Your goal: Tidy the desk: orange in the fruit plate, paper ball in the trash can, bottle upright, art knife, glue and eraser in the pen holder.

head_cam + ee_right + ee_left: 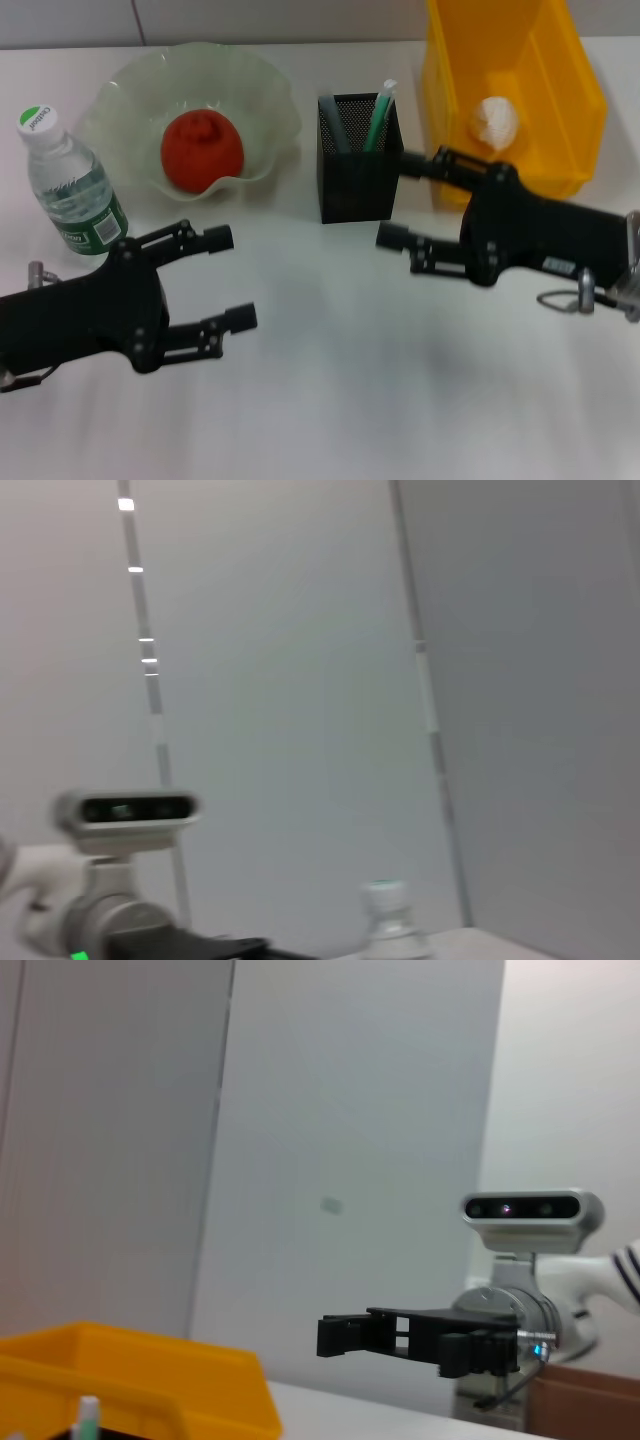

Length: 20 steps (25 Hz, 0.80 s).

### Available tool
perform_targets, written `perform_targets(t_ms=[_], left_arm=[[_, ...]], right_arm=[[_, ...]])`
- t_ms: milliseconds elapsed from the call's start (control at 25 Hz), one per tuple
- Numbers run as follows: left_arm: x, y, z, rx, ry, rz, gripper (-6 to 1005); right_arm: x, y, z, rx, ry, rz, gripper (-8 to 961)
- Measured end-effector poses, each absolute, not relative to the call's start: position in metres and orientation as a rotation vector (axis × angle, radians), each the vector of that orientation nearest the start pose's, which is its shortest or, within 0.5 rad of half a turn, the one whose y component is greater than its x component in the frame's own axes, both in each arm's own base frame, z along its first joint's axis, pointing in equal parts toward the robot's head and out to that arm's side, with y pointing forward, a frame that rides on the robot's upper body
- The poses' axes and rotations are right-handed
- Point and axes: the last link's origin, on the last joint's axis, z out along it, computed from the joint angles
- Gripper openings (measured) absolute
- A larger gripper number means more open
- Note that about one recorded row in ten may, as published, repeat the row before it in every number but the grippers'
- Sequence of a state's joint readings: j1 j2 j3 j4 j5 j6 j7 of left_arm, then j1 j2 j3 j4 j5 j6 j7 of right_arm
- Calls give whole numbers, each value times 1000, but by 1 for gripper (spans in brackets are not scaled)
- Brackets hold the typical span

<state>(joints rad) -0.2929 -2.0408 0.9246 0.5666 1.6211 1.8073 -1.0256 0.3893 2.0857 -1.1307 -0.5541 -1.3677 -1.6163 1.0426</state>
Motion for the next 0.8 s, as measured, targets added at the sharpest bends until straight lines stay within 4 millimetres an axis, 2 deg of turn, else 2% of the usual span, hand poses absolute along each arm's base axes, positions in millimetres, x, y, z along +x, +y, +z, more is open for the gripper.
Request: perform_targets(t_ms=[200, 440, 640, 800], left_arm=[[-282, 242, 8, -2765, -393, -1082, 832], [-286, 236, 9, -2754, -416, -1092, 832], [-288, 234, 9, -2751, -428, -1088, 832], [-286, 234, 5, -2754, -432, -1091, 832]], right_arm=[[234, 278, -36, -2704, 307, 1159, 816], [232, 267, -54, -2821, 275, 1112, 816], [233, 262, -59, -2838, 210, 1096, 816], [235, 260, -61, -2839, 224, 1096, 816]])
